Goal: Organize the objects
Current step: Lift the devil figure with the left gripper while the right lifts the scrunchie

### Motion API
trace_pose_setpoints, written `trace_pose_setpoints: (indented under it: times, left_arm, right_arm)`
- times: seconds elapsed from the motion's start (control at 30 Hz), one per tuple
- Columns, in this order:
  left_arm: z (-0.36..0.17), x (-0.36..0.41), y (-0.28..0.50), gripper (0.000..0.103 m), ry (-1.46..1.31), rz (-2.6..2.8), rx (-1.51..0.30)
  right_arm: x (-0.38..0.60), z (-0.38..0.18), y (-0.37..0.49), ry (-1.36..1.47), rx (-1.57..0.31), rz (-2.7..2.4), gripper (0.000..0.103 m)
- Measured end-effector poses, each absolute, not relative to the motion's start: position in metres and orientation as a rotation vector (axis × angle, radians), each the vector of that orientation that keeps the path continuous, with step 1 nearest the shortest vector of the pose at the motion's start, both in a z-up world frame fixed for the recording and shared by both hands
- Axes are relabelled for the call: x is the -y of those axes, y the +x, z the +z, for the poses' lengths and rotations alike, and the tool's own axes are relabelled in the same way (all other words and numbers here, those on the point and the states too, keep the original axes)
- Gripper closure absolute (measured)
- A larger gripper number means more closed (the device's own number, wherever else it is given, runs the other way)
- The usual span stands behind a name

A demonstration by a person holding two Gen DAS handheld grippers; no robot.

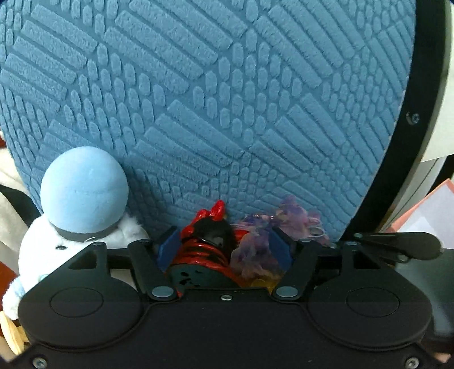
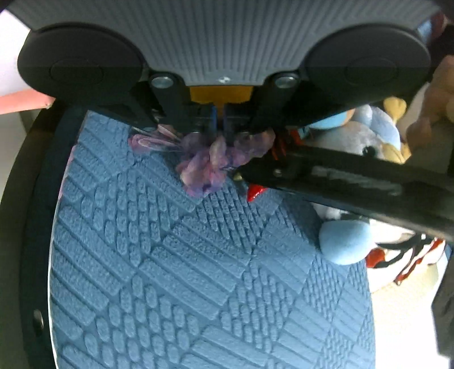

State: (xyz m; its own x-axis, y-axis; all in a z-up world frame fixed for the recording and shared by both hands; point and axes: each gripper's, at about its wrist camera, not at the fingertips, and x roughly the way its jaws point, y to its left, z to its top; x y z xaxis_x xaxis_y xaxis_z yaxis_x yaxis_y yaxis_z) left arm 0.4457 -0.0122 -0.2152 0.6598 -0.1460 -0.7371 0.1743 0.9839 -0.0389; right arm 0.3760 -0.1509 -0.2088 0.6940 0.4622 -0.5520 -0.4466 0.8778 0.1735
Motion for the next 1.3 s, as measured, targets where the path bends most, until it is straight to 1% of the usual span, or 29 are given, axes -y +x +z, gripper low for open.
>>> trace_pose_setpoints:
  times: [0.13,0.27,0.33,0.43,0.57,0.73,0.87,0.97,1.03,1.1,1.23,1.3]
  left_arm:
    - [-0.213,0.008,0.449,0.037,-0.005,-0.19,-0.83]
    - [-0.215,0.009,0.454,0.043,0.024,-0.177,-0.846]
    - [-0.216,0.012,0.455,0.043,0.049,-0.185,-0.851]
    - [-0.217,0.017,0.457,0.048,0.079,-0.195,-0.863]
    - [-0.219,0.021,0.459,0.048,0.114,-0.231,-0.884]
    - [-0.224,0.029,0.457,0.046,0.187,-0.257,-0.886]
    - [-0.236,0.046,0.449,0.037,0.335,-0.269,-0.874]
    - [-0.246,0.059,0.436,0.037,0.47,-0.252,-0.859]
    - [-0.249,0.062,0.429,0.039,0.525,-0.23,-0.847]
    - [-0.249,0.062,0.422,0.045,0.54,-0.206,-0.834]
    - [-0.248,0.054,0.403,0.047,0.531,-0.186,-0.805]
    - [-0.244,0.045,0.398,0.049,0.473,-0.165,-0.799]
  right_arm:
    - [0.15,-0.198,0.366,0.007,-0.599,0.505,0.098]
    - [0.157,-0.19,0.358,0.039,-0.605,0.508,0.099]
    - [0.159,-0.186,0.351,0.033,-0.601,0.509,0.099]
    - [0.167,-0.18,0.343,0.054,-0.592,0.509,0.099]
    - [0.18,-0.168,0.33,0.076,-0.562,0.503,0.099]
    - [0.194,-0.163,0.331,0.094,-0.585,0.462,0.099]
    - [0.2,-0.165,0.335,0.093,-0.634,0.436,0.099]
    - [0.2,-0.17,0.339,0.085,-0.655,0.429,0.099]
    - [0.198,-0.171,0.341,0.074,-0.662,0.423,0.099]
    - [0.196,-0.171,0.342,0.065,-0.66,0.42,0.099]
    - [0.191,-0.168,0.341,0.05,-0.64,0.415,0.099]
    - [0.194,-0.165,0.338,0.058,-0.621,0.415,0.098]
